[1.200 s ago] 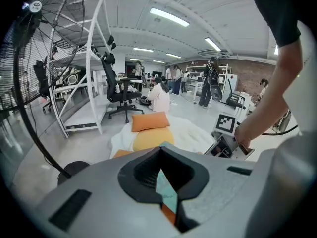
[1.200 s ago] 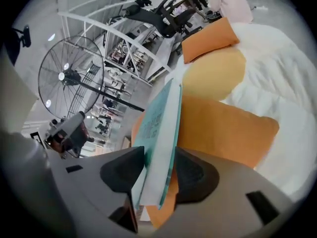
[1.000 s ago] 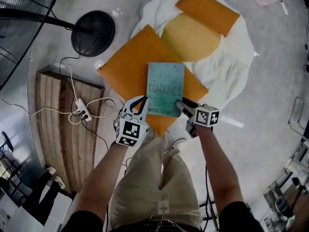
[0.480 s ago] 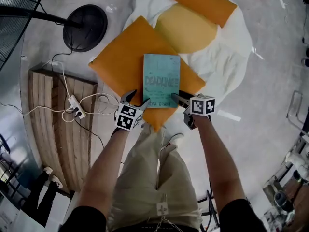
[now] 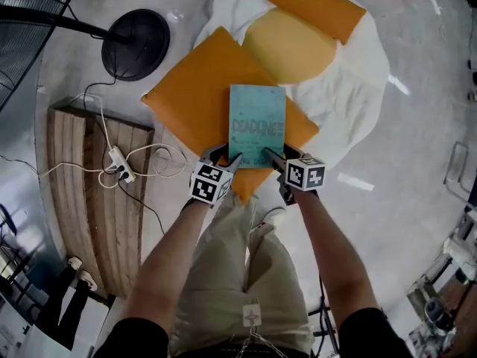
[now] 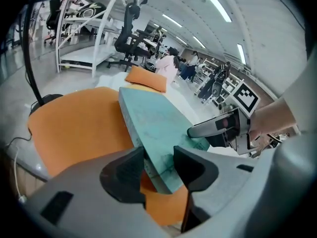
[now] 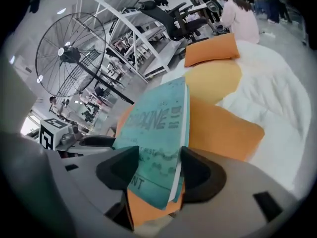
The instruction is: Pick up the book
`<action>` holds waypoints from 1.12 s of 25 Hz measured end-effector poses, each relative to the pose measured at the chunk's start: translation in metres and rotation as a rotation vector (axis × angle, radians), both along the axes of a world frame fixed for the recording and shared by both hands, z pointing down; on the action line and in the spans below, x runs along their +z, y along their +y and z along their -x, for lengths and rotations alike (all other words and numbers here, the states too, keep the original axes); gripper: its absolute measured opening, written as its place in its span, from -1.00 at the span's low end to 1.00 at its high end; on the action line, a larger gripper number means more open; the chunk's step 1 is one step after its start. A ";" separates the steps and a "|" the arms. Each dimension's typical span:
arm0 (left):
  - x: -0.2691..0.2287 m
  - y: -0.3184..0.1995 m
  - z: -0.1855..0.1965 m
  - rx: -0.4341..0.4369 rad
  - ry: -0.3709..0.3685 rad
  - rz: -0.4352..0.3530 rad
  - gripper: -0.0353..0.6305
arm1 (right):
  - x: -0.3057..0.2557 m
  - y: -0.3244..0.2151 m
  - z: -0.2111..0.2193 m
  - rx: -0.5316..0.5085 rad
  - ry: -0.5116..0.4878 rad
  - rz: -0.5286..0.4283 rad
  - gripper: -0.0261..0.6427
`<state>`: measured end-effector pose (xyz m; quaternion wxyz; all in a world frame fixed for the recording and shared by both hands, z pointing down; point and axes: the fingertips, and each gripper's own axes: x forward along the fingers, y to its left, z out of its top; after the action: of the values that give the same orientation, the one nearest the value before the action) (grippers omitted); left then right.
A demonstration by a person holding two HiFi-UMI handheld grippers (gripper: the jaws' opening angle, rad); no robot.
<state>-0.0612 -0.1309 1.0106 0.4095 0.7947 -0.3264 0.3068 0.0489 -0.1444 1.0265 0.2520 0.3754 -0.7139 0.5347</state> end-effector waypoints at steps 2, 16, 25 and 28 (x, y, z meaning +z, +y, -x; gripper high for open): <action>-0.012 0.003 -0.008 0.004 -0.012 -0.024 -0.37 | -0.013 0.002 -0.008 0.012 0.019 -0.030 -0.13; -0.226 0.006 -0.063 0.031 -0.010 -0.364 -0.37 | -0.224 0.005 -0.063 0.030 0.013 -0.315 -0.14; -0.395 0.026 -0.085 0.020 -0.009 -0.552 -0.37 | -0.393 0.028 -0.084 0.072 0.006 -0.493 -0.14; -0.443 0.038 -0.086 -0.001 0.000 -0.588 -0.37 | -0.443 0.039 -0.086 0.071 0.013 -0.546 -0.14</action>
<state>0.0250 -0.0925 0.5674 0.1620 0.8791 -0.4016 0.1990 0.1349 -0.1058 0.5834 0.1271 0.4575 -0.8165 0.3284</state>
